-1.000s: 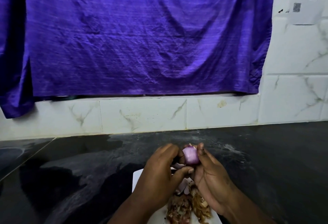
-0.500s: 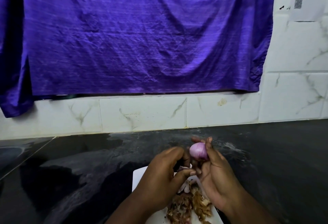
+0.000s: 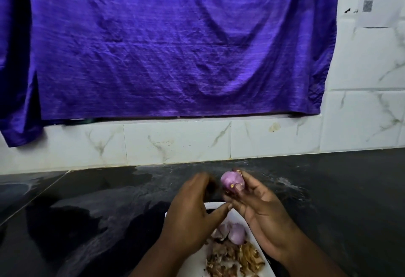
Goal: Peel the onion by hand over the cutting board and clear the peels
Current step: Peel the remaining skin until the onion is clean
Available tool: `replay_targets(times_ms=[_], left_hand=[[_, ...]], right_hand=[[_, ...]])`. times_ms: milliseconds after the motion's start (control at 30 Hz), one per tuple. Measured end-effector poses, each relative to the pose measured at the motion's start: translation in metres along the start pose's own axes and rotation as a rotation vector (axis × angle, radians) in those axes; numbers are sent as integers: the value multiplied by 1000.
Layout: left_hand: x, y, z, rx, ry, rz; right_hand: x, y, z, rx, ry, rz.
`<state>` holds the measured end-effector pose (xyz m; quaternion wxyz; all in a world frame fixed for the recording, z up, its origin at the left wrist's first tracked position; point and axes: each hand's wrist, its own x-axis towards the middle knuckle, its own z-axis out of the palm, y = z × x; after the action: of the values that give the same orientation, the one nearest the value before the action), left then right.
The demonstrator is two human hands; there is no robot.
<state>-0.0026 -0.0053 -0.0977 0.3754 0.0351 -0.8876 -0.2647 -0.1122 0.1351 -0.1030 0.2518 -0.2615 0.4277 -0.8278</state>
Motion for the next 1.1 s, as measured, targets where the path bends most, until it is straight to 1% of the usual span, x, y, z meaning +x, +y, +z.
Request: replay_targets(times_ms=[67, 133, 200, 367, 467, 600, 767, 900, 1100], left_hand=[[1, 0, -3, -82, 41, -9], [2, 2, -5, -163, 38, 33], [2, 4, -4, -223, 29, 60], [3, 7, -3, -322, 13, 2], [2, 8, -2, -342, -19, -24], [1, 9, -1, -356, -87, -49], [1, 7, -1, -381, -131, -72], [2, 5, 0, -348, -132, -39], [2, 4, 3, -308, -123, 3]], right_hand=[[-3, 0, 1, -128, -34, -20], [-5, -2, 2, -206, -69, -23], [-6, -2, 3, -235, -88, -13], [-8, -1, 7, -237, -101, -30], [-7, 0, 9, -209, -30, -27], [-4, 5, 11, -293, 21, -69], [-2, 8, 10, -374, 9, -152], [-2, 10, 10, -394, -17, -189], [-1, 12, 10, -433, -11, -206]])
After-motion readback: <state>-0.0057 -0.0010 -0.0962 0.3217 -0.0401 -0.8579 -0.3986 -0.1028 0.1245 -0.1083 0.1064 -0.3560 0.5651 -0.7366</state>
